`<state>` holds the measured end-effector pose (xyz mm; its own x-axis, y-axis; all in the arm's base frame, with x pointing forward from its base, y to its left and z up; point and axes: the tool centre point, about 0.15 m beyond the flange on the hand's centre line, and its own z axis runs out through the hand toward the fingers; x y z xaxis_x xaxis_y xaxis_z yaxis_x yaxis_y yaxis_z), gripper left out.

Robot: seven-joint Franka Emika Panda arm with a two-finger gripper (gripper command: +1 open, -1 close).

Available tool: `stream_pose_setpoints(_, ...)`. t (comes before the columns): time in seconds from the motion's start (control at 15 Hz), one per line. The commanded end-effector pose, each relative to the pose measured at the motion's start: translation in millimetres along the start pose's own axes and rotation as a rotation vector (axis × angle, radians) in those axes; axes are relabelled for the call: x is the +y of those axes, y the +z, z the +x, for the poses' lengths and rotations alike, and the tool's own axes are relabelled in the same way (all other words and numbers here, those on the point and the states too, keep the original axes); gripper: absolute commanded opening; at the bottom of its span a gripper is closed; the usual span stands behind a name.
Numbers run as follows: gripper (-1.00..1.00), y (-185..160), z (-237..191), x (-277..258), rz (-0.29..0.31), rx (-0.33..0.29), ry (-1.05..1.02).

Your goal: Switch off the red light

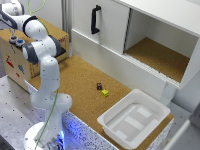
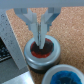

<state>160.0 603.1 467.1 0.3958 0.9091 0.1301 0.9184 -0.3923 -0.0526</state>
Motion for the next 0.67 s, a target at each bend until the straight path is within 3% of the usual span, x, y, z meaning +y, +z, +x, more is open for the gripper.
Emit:
stream_pose_setpoints(0.0,1.0,-77,8,3,-0.15,0.035,0.063)
stream_pose_setpoints(0.6,1.0,-65,-43,81,-0.12,0.083,0.408)
